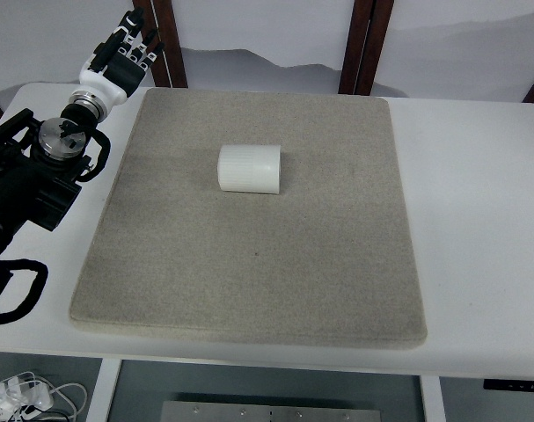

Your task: Flip white cup upright

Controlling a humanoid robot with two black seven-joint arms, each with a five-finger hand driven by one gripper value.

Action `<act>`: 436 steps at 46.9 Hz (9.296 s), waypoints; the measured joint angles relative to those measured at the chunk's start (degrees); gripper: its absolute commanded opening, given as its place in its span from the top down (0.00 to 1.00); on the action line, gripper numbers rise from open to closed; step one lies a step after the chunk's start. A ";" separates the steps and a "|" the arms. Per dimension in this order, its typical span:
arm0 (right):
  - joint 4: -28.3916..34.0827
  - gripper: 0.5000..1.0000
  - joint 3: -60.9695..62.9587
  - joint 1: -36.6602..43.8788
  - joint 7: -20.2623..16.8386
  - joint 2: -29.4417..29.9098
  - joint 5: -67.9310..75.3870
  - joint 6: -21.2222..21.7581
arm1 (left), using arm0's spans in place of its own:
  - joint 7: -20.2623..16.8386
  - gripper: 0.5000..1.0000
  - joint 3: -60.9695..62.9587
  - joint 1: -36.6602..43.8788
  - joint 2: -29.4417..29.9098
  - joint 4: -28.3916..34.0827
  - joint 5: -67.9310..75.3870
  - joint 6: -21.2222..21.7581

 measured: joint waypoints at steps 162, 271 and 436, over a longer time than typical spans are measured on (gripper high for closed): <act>0.00 0.10 -0.03 0.01 -0.02 0.00 0.00 0.00 | 1.05 0.09 16.51 -2.67 5.32 -35.30 109.74 -4.87; 0.00 0.10 -0.04 0.00 -0.02 0.00 0.00 0.00 | -31.78 0.95 16.66 3.78 2.82 -9.83 40.96 -10.08; 0.00 0.10 0.16 0.00 -0.02 0.00 0.00 0.00 | -9.77 0.01 5.57 0.88 7.40 -2.43 9.76 -13.01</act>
